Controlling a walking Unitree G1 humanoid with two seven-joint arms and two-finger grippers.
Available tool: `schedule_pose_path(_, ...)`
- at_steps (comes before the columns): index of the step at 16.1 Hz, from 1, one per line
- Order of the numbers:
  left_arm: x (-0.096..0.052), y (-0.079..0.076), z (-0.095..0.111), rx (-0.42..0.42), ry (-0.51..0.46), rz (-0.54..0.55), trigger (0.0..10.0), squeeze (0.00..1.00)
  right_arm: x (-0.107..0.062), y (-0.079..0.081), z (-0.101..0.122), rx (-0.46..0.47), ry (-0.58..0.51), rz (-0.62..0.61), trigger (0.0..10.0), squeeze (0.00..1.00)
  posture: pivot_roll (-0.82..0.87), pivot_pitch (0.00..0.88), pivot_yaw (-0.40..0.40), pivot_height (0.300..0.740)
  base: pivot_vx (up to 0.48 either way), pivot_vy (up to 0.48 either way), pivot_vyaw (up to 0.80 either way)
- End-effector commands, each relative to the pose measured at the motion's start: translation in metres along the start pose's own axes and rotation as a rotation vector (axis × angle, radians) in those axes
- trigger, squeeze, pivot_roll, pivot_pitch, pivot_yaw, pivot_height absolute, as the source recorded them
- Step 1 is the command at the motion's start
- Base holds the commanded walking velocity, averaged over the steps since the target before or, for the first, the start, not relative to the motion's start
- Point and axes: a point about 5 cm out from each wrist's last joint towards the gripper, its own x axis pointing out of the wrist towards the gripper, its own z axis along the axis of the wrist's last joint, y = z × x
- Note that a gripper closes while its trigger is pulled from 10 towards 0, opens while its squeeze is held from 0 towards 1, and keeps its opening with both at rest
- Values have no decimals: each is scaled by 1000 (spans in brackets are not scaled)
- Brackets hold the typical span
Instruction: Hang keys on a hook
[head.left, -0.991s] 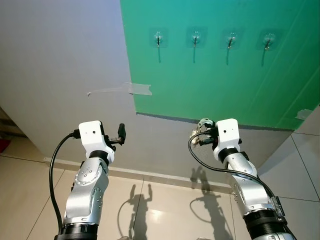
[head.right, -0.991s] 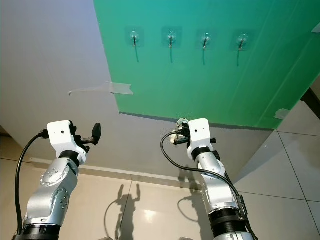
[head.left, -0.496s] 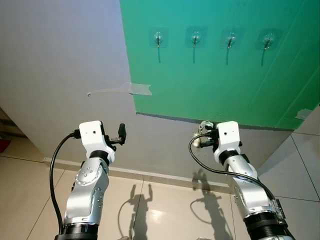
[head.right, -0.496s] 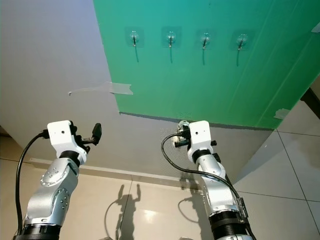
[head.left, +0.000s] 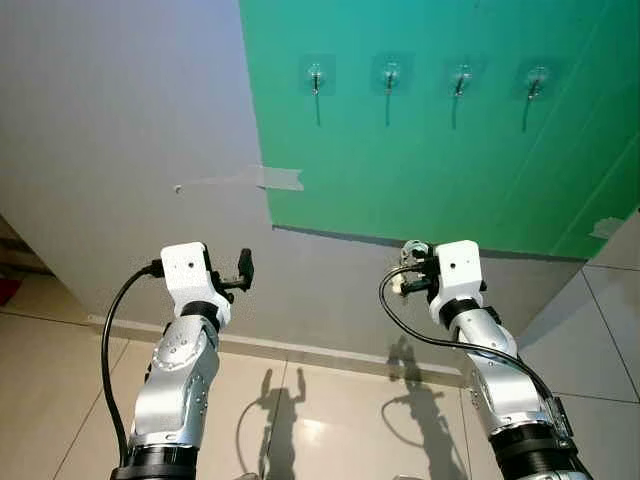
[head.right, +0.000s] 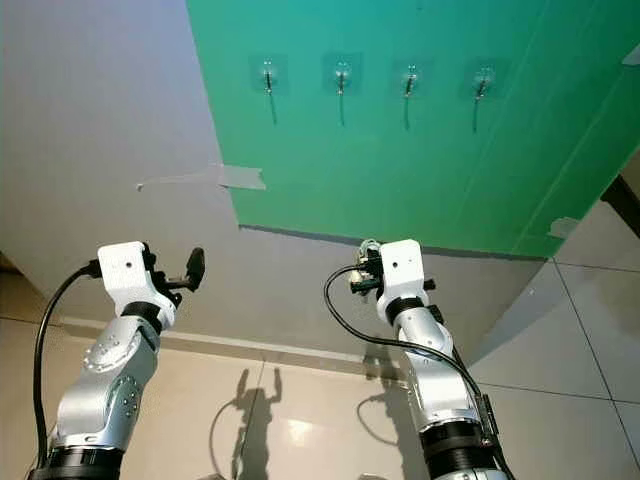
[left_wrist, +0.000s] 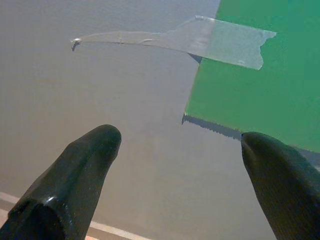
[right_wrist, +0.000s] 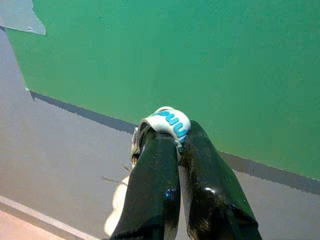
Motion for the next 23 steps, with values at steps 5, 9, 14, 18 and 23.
schedule_pose_path(5,7,-7,3,7,-10,-16,10000,0,1,-3,5,6,-10,-4,10000,0,-160,0,49,740,0,0,0)
schedule_pose_path(9,9,-11,3,3,-14,-18,10000,0,5,-4,10,-5,-25,10,10000,0,-157,0,38,740,0,0,0)
schedule_pose_path(14,7,-10,-1,-5,-16,-13,10000,0,4,-3,5,-9,-17,11,10000,0,-156,0,34,740,0,0,0)
schedule_pose_path(18,9,-6,-1,-2,-16,-11,10000,0,5,-2,3,-8,-12,8,10000,0,-161,0,39,740,0,0,0)
schedule_pose_path(23,12,-1,0,1,-15,-5,10000,0,7,-2,1,-2,-6,1,10000,0,-162,0,45,740,0,0,0)
